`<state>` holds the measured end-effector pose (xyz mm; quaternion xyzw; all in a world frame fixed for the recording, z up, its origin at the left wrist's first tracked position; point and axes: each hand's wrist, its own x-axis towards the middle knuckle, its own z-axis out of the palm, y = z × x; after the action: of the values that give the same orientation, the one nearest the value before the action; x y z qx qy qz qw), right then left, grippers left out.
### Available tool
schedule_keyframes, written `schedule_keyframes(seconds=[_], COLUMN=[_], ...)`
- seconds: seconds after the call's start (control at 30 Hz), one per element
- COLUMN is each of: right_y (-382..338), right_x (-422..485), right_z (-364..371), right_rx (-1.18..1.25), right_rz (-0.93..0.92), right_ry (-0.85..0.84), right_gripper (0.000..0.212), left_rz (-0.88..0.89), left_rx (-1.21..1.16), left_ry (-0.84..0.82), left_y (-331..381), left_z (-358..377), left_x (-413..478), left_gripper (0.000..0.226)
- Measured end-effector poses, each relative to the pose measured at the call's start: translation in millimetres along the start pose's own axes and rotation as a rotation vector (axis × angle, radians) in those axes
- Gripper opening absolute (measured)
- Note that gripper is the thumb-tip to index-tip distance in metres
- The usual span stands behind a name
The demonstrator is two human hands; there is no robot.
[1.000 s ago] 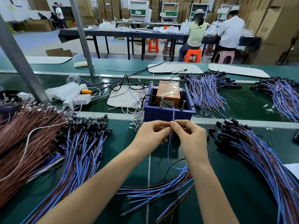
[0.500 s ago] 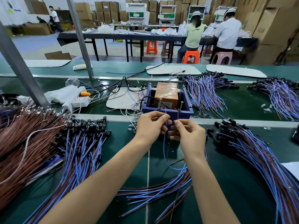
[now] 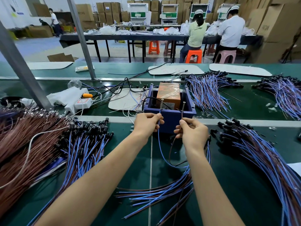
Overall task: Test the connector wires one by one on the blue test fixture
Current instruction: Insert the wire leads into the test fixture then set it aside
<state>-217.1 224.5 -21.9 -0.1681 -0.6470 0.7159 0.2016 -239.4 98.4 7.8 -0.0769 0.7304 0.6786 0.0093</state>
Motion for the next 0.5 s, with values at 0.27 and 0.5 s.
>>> schedule_keyframes(seconds=[0.27,0.5], right_y=[1.9,1.5], right_x=[-2.3,-6.9], right_z=[1.9,3.1], right_rx=[0.044,0.064], right_rz=[-0.012,-0.059], right_ry=[0.025,0.084], right_gripper=[0.007,0.02], left_rz=[-0.002,-0.012], left_rx=[0.009,-0.011], left_ry=[-0.006,0.01], left_y=[0.0,-4.0], left_z=[3.8,5.2], left_x=[6.9,9.9], left_gripper=[0.022,0.022])
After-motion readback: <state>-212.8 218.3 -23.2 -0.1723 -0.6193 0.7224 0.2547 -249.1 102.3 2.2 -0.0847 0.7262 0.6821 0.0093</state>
